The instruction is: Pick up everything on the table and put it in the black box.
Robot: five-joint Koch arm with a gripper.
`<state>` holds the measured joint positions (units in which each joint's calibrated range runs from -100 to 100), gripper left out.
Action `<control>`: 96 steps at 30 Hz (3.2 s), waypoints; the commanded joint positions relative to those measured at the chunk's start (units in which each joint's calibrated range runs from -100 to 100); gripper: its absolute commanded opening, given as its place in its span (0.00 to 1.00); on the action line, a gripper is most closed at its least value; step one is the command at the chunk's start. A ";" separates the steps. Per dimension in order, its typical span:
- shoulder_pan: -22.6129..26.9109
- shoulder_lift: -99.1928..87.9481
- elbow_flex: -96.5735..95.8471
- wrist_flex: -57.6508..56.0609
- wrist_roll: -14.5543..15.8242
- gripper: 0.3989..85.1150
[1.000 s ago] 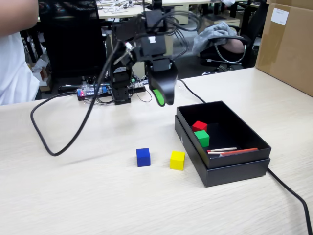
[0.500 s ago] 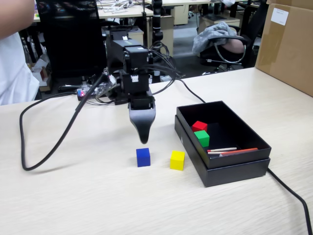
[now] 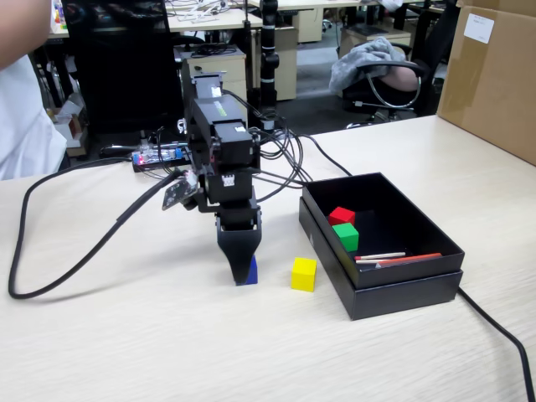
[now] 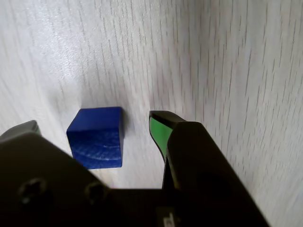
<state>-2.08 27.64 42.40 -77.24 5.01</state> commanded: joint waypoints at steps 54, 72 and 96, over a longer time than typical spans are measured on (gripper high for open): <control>19.19 -11.29 7.10 -1.51 5.23 0.17; 17.88 -21.50 7.46 -1.51 5.52 0.46; 6.94 -4.06 16.80 -1.51 5.86 0.55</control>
<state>5.15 21.55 52.08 -77.55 10.87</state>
